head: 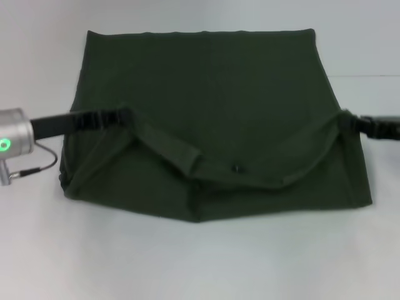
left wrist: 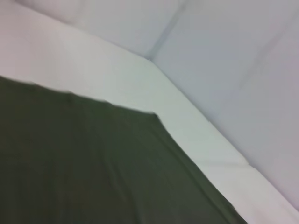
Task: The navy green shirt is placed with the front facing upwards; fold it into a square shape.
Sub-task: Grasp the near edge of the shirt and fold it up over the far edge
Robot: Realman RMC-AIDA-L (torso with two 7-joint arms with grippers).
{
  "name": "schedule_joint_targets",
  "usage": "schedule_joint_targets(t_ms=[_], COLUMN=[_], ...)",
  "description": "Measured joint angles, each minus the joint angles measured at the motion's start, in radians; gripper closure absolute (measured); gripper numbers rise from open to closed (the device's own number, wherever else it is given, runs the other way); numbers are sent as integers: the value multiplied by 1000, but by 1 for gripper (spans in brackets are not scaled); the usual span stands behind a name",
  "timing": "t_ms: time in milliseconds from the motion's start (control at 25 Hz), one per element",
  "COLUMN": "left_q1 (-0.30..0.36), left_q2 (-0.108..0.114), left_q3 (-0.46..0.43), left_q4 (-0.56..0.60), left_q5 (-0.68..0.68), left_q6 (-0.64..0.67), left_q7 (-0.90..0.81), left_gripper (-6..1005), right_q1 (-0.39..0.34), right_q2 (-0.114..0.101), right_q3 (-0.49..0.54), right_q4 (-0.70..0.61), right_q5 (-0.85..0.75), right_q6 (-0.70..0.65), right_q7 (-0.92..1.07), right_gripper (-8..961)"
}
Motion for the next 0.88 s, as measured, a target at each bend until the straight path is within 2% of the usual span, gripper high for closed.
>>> schedule_joint_targets(t_ms=[320,440,720,880], left_q1=[-57,-78,-110,-119], left_q2=[-32,-48,-62,-72], left_q3=[6,7,7,7], left_q4=[-38,-61,-125,-146], left_q5=[-80,-126,-195,-255], left_q6=[-276,-396,-550,-614], left_q7=[43,99,209,290], left_gripper=[959,960,959,960], right_q1=[133,181,273,286], right_q2=[27,45,90,96], right_q3=[-1,-2,-3,-6], right_q4=[64,88,142,163], right_q5=[18,18,47,86], right_q6=[292,405,626,678], right_q7=[-60,-97,-238,-296], right_gripper=[800,796,784,778])
